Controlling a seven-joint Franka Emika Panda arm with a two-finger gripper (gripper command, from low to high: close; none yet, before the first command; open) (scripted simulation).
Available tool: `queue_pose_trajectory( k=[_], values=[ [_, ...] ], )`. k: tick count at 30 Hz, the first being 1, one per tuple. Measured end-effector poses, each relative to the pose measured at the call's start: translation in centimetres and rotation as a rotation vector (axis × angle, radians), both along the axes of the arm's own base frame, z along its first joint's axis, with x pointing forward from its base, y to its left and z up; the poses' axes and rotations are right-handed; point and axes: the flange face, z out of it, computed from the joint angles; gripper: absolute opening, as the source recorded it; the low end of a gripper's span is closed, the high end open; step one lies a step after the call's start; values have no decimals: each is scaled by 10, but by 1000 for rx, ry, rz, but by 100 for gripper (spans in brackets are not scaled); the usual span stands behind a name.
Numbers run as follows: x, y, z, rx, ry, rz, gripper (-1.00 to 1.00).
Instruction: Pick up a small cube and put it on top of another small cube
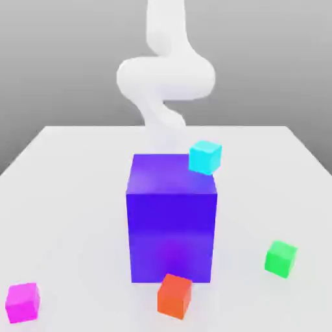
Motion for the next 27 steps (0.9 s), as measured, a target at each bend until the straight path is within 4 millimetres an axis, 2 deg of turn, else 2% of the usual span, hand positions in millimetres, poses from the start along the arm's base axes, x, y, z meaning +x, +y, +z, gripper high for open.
queue_pose_trajectory(
  k=[6,10,13,16,19,23,27],
  values=[
    [67,-46,-89,27,153,74,0],
    [98,-76,-154,37,245,108,0],
    [114,-98,-205,37,311,128,0],
    [123,-121,-256,32,377,144,0],
    [123,-148,-307,22,441,147,0],
    [117,-178,-371,-6,528,163,0],
    [100,-208,-430,-48,617,176,0]
  ],
)
